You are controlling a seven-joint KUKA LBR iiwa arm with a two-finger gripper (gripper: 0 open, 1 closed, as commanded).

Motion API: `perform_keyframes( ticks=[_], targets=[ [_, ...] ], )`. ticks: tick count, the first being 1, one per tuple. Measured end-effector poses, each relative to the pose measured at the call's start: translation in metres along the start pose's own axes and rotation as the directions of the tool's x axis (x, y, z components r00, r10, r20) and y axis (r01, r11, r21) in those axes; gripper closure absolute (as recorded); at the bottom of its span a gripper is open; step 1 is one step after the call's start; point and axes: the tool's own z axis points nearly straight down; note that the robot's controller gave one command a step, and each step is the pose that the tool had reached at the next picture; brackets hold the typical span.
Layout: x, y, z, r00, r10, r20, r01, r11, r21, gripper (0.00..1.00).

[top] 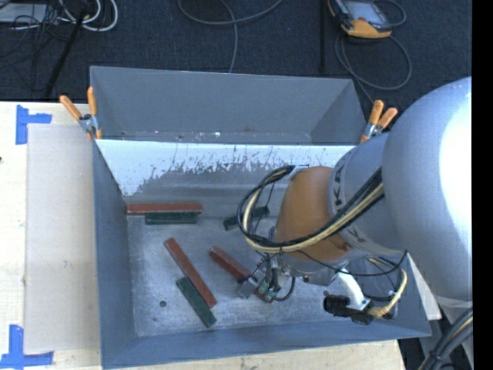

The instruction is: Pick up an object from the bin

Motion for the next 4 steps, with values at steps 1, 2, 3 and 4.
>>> perform_keyframes(
  ticks=[1, 2, 3, 4],
  targets=[
    [0.001, -0.001, -0.012, 1.000, -0.001, -0.003, 0.001, 1.000, 0.002, 1.00],
    [0.001, -0.001, -0.023, 1.000, -0.002, -0.002, 0.002, 1.000, 0.002, 1.00],
    [0.001, -0.001, -0.032, 1.000, -0.001, -0.002, 0.001, 1.000, 0.001, 1.00],
    [0.001, -0.001, -0.043, 1.000, -0.002, -0.003, 0.002, 1.000, 0.002, 1.00]
  ],
)
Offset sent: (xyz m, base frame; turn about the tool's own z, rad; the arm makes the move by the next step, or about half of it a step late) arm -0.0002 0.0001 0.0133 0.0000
